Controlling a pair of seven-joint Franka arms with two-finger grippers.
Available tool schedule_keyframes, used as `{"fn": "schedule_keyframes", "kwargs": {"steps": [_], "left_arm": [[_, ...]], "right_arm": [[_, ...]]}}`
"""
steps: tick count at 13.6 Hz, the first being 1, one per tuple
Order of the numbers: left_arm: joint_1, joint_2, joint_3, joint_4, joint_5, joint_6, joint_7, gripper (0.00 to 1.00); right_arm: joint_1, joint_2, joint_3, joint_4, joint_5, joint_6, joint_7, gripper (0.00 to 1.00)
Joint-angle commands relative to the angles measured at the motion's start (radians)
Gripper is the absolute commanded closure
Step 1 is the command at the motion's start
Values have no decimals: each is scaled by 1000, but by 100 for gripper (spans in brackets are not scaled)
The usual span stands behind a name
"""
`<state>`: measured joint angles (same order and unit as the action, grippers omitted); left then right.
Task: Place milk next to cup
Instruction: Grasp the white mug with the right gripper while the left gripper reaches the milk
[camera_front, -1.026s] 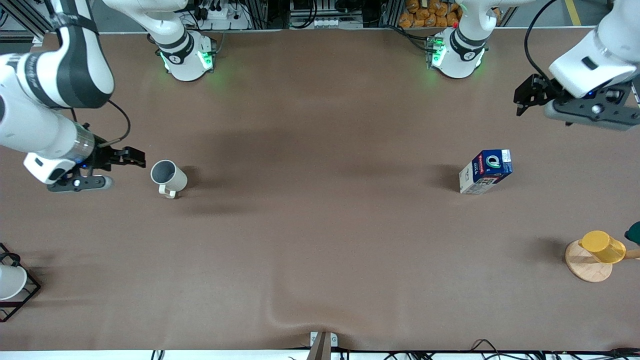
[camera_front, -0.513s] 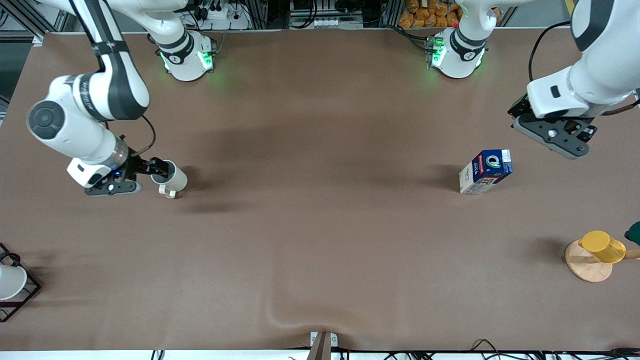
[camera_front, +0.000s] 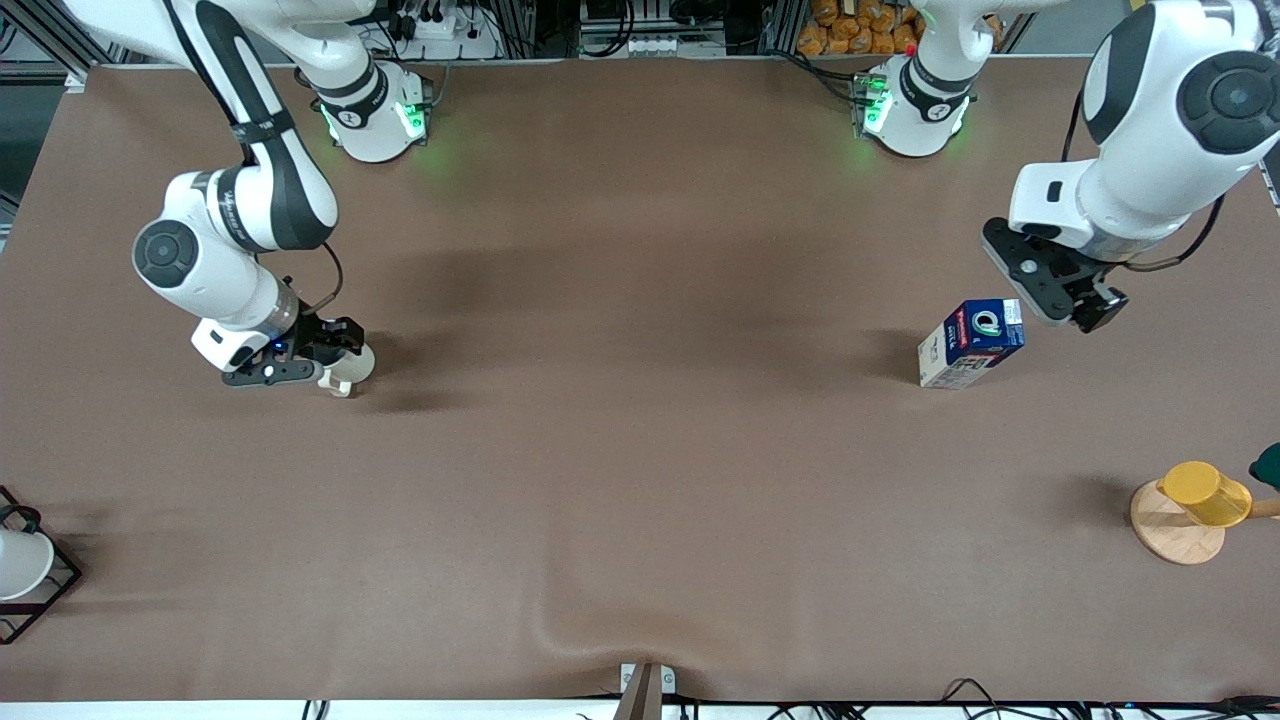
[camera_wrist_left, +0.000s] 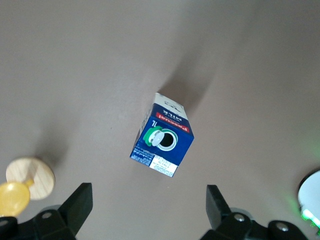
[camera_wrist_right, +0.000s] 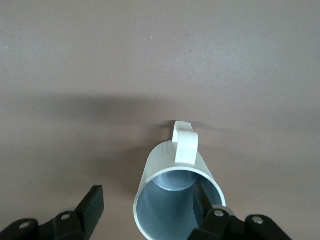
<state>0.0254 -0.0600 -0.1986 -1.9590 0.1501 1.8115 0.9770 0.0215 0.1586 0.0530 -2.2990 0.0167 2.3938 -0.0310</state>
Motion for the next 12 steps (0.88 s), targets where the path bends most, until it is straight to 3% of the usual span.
{"fn": "schedule_keyframes", "kwargs": {"steps": [1, 3, 4, 6, 12], "left_arm": [[8, -3, -4, -49, 8, 35, 158, 0], [19, 0, -4, -78, 8, 41, 215, 0], [24, -1, -4, -99, 8, 60, 241, 0], [33, -1, -4, -144, 8, 100, 302, 0], [56, -3, -4, -239, 8, 233, 437, 0]], "right_arm": [[9, 47, -4, -5, 2, 28, 19, 31], [8, 73, -4, -20, 2, 79, 19, 40], [9, 73, -4, -20, 2, 82, 19, 53], [11, 64, -2, -19, 2, 62, 26, 98], [21, 32, -1, -16, 2, 32, 49, 100]]}}
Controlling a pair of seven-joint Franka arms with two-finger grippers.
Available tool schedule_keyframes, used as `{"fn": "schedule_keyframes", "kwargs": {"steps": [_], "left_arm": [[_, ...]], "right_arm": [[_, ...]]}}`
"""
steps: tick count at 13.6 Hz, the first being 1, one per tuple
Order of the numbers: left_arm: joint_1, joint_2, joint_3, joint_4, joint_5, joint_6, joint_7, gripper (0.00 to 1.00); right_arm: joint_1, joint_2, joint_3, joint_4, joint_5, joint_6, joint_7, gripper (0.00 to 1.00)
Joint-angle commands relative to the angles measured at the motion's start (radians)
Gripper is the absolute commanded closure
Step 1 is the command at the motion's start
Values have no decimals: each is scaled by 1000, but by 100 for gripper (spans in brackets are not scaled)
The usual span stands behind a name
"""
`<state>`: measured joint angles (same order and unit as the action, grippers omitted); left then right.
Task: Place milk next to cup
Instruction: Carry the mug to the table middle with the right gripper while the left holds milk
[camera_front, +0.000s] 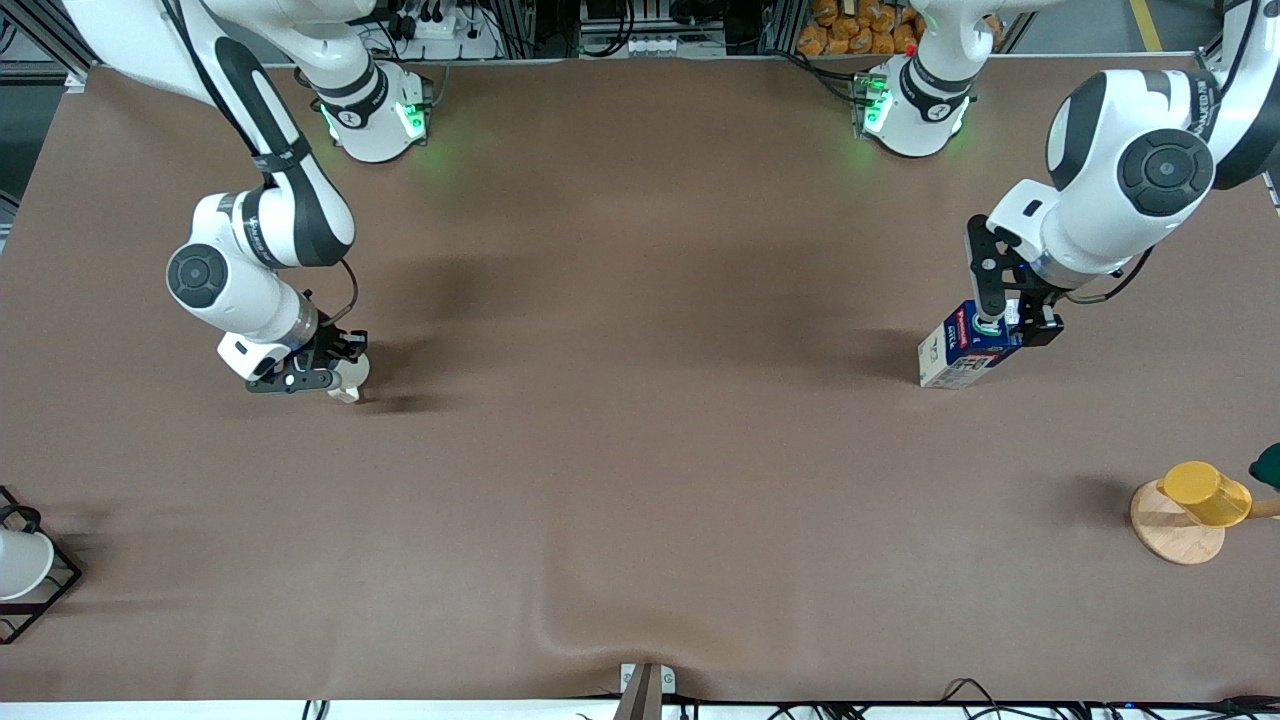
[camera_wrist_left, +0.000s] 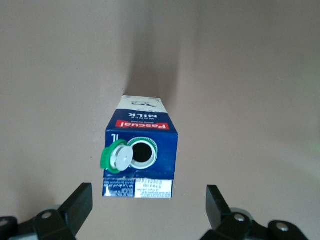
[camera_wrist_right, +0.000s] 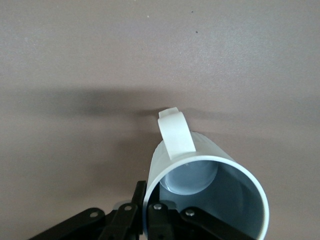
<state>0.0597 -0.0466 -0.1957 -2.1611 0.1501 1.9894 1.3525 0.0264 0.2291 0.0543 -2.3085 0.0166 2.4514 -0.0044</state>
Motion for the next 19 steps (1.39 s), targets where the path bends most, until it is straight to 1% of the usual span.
{"fn": "schedule_keyframes", "kwargs": {"steps": [1, 3, 4, 6, 9, 11, 12, 13, 16, 17, 19], "left_arm": [[23, -16, -7, -45, 6, 60, 82, 0], [23, -25, -7, -68, 5, 65, 83, 0], [23, -27, -7, -69, 5, 65, 86, 0], [22, -25, -7, -72, 5, 78, 88, 0], [23, -24, -7, -98, 5, 121, 106, 0], [23, -22, -7, -100, 5, 127, 106, 0], [23, -24, -7, -98, 5, 127, 106, 0], [23, -25, -7, -94, 5, 127, 109, 0], [23, -21, -7, -85, 5, 127, 122, 0], [25, -13, -7, -85, 5, 140, 120, 0], [25, -7, -4, -89, 5, 172, 122, 0]], "right_arm": [[36, -63, -2, -6, 2, -37, 27, 100], [96, -103, 1, 23, 3, -106, 119, 100], [146, -114, 4, 44, 3, -133, 185, 100], [263, -111, 4, 78, 3, -135, 355, 100], [409, -76, 4, 153, 3, -135, 579, 100], [510, -22, 2, 236, 3, -140, 773, 100], [555, 33, 2, 304, 3, -141, 869, 100], [575, 86, 2, 373, 3, -143, 930, 100], [598, 218, 4, 535, 5, -176, 988, 100], [613, 254, 7, 560, 5, -178, 998, 100], [635, 298, 7, 561, 5, -173, 1004, 100]]}}
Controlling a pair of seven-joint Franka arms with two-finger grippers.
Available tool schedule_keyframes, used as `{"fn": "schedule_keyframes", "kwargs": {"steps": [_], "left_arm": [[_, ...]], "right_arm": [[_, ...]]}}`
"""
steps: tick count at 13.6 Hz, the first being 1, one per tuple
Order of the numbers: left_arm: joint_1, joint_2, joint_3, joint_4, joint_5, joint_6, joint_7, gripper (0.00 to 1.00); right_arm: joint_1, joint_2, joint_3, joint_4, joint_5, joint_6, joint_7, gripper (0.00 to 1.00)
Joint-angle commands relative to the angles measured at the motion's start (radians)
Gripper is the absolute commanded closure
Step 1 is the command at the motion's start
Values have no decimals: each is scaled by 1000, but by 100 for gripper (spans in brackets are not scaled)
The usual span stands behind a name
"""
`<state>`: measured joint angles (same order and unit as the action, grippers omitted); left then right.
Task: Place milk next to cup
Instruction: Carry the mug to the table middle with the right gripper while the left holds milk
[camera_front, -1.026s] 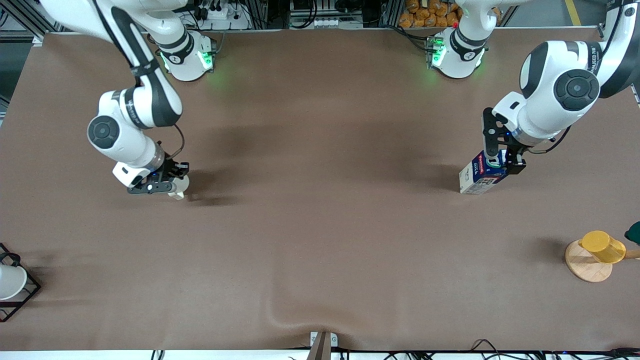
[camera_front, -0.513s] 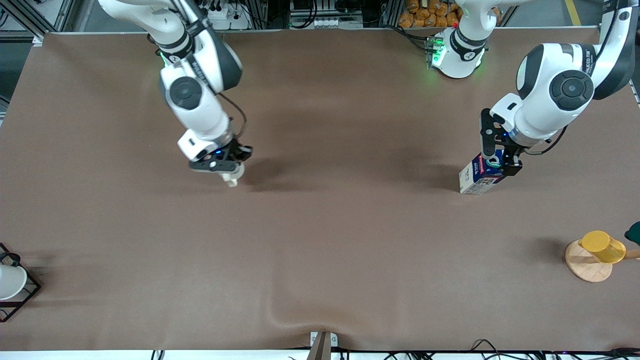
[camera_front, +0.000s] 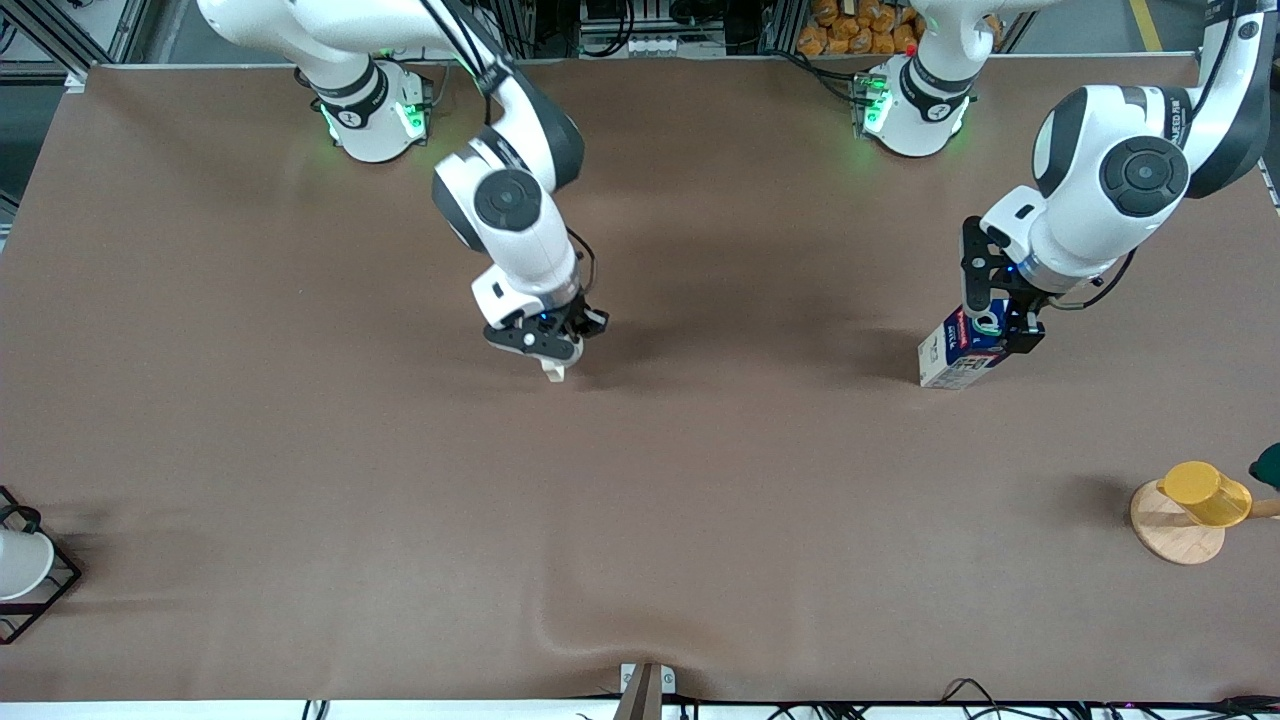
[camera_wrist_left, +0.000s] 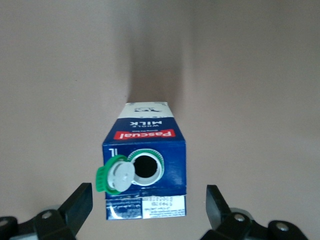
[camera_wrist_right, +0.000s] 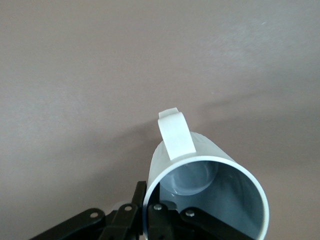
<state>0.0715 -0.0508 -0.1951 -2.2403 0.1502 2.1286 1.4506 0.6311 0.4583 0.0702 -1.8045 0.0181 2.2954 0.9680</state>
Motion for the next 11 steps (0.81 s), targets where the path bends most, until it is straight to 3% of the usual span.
{"fn": "schedule_keyframes", "kwargs": {"steps": [1, 3, 7, 10, 11], "left_arm": [[13, 6, -6, -10, 5, 33, 22, 0], [13, 6, -4, -15, 3, 33, 19, 0], [33, 17, -6, -19, 3, 34, 17, 0], [33, 32, -6, -19, 5, 47, 16, 0], [33, 37, -6, -19, 5, 51, 14, 0]], "right_arm": [[33, 86, -4, 59, 20, -13, 35, 100], [54, 89, -4, 62, 101, -10, 26, 100], [61, 106, -4, 53, 103, -20, 20, 100], [73, 112, -6, 53, 103, -22, 35, 74], [73, 111, -6, 53, 103, -22, 35, 42]]}}
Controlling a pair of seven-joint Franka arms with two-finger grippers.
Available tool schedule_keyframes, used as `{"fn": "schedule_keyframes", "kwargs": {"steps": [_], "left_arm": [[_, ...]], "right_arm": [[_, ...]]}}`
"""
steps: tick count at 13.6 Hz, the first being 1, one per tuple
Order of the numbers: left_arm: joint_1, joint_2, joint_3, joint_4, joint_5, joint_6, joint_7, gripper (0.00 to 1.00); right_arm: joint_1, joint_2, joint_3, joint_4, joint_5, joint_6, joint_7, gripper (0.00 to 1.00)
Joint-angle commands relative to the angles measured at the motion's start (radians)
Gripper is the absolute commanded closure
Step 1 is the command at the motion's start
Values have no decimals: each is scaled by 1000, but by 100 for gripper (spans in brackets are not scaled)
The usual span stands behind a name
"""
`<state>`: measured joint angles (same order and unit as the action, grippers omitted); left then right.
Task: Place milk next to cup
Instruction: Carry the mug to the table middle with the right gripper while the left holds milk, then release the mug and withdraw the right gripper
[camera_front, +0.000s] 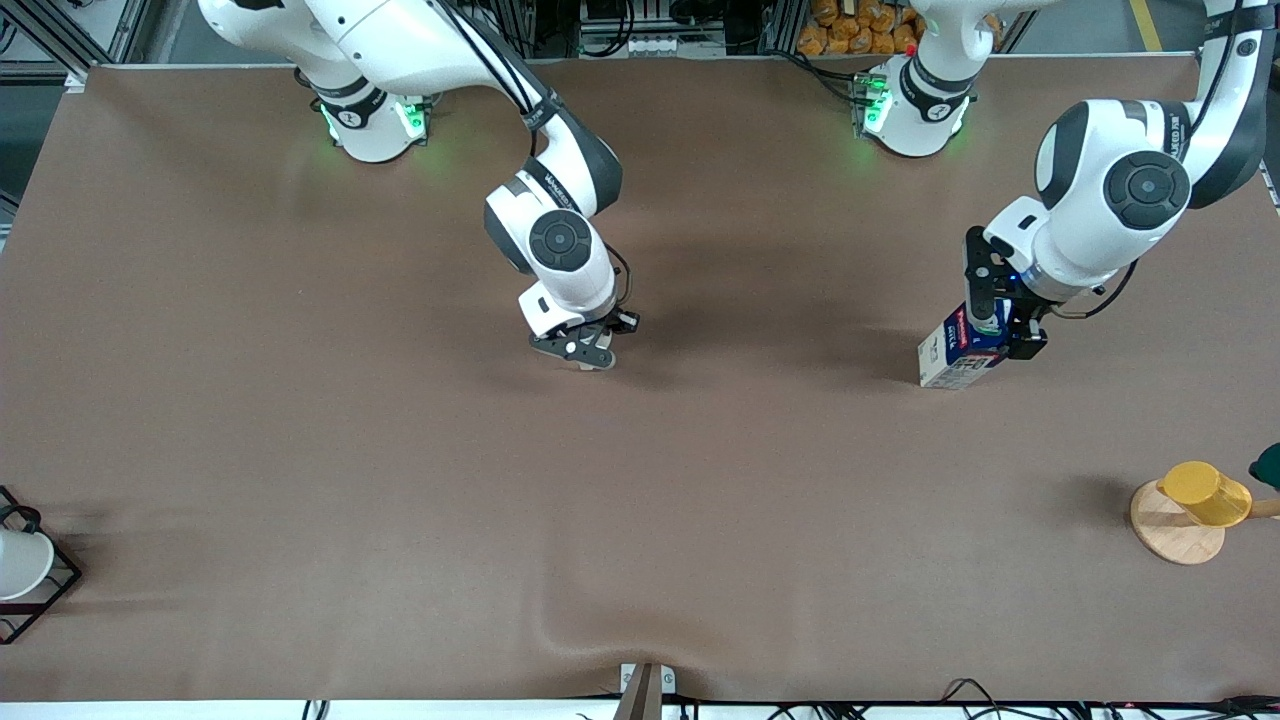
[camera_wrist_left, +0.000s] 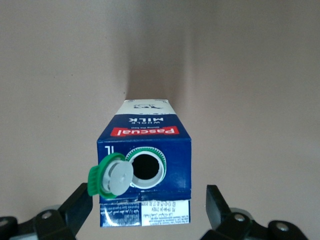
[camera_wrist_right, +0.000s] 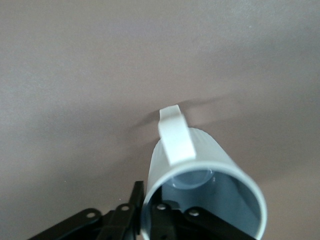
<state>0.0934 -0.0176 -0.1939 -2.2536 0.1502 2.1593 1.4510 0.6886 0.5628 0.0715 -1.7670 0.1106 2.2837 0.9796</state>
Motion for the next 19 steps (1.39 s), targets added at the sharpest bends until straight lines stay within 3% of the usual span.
{"fn": "schedule_keyframes", "kwargs": {"steps": [1, 3, 8, 14, 17, 19], "left_arm": [[11, 7, -7, -6, 5, 24, 14, 0], [11, 15, -7, -6, 5, 31, 14, 0], [11, 39, -7, -6, 5, 51, 11, 0], [9, 59, -9, -6, 6, 60, 14, 0], [8, 64, -9, -3, 8, 60, 14, 18], [8, 77, -9, 2, 8, 60, 14, 29]], "right_arm": [[16, 6, -7, 15, 6, -10, 19, 3], [14, -9, -7, 15, 1, -18, 7, 0], [-9, -153, -15, 23, 3, -251, -55, 0], [-269, -311, -16, 9, 8, -344, -198, 0], [-401, -438, -18, -52, 4, -366, -480, 0], [-496, -472, -18, -42, 6, -427, -564, 0]]}}
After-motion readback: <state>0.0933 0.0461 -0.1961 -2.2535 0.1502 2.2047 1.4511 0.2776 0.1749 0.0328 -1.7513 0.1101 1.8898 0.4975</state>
